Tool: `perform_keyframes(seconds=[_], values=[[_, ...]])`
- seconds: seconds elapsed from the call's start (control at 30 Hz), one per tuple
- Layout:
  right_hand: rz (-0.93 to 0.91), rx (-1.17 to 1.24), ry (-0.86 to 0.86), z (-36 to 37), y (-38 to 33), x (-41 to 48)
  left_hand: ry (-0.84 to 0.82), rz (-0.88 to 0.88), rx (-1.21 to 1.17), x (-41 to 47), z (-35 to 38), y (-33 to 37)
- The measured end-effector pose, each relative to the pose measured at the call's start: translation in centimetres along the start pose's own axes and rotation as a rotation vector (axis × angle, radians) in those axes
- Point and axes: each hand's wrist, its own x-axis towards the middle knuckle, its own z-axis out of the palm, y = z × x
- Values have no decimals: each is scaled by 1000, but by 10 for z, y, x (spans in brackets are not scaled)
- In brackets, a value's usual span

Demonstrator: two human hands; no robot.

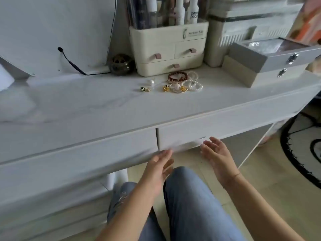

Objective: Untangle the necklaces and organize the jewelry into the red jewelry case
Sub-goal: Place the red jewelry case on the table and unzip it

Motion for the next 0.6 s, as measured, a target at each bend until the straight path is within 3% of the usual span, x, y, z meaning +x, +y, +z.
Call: perform_keyframes(seconds=[0.13,0.27,0.6], values=[[82,200,13,5,-7,12,-29,-90,-160,6,18,0],[123,343,-91,4,-8,19,-92,-109,-275,-2,39,3],[137,431,-251,-16,-4,-2,-120,-130,-299,-24,44,-9]])
